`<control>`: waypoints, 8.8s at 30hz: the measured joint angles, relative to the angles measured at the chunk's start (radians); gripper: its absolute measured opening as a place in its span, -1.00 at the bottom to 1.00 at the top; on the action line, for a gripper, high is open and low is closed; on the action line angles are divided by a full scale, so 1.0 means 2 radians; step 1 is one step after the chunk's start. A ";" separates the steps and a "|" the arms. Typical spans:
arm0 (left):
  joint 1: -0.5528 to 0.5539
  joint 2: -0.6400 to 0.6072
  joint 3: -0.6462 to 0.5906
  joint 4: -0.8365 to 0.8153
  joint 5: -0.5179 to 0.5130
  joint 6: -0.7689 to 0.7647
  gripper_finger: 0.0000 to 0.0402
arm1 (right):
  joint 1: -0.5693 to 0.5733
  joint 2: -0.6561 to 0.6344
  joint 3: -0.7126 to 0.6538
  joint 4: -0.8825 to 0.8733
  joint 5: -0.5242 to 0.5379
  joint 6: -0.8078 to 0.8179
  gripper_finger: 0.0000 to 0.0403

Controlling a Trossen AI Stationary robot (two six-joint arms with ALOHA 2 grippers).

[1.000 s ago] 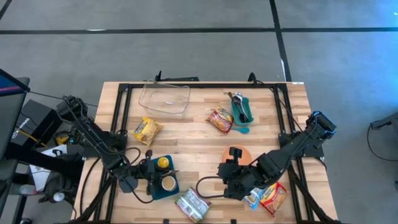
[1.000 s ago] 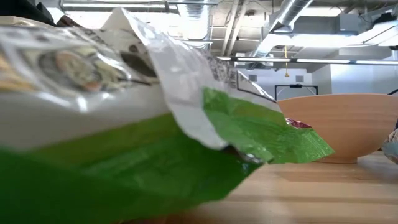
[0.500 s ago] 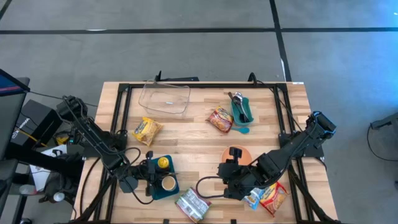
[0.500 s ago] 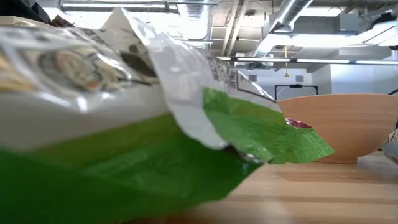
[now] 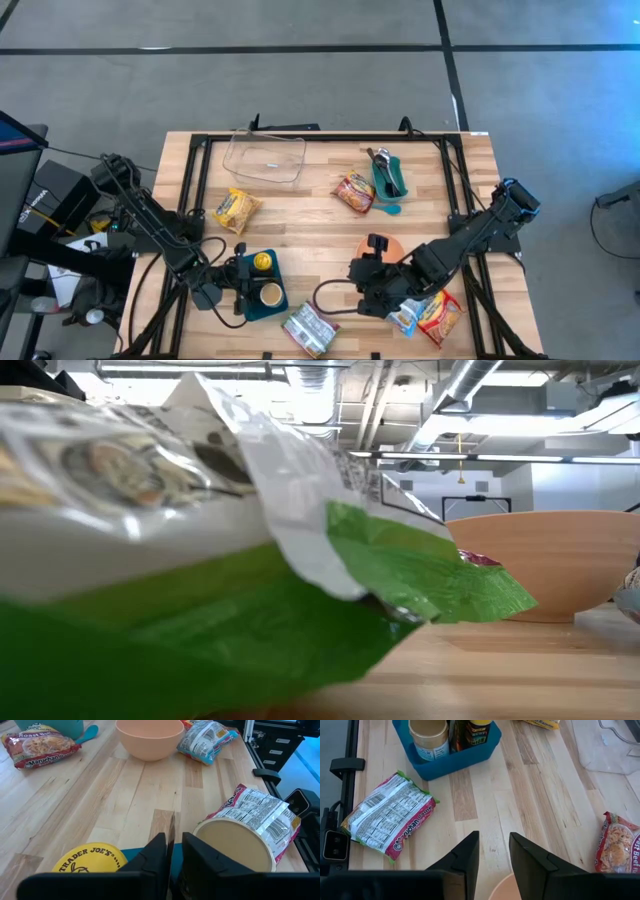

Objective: Pick & Place Food Item
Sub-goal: Put the orange seasoning pack into the blue bin, then put the light blue noodle pack into the transparent bin

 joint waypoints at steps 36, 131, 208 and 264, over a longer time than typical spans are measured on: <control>0.045 -0.082 0.000 0.071 0.000 0.067 -0.22 | -0.002 0.000 0.000 -0.015 -0.016 0.005 -0.50; 0.068 -0.082 0.000 0.171 0.000 0.105 -0.21 | 0.227 0.181 0.094 -0.215 -0.172 0.432 -0.50; 0.068 -0.082 0.000 0.172 0.000 0.105 -0.21 | 0.241 0.190 0.075 -0.171 -0.170 0.439 -0.34; 0.068 -0.082 0.000 0.171 0.000 0.105 -0.21 | 0.203 0.242 0.075 -0.260 -0.211 0.279 -0.43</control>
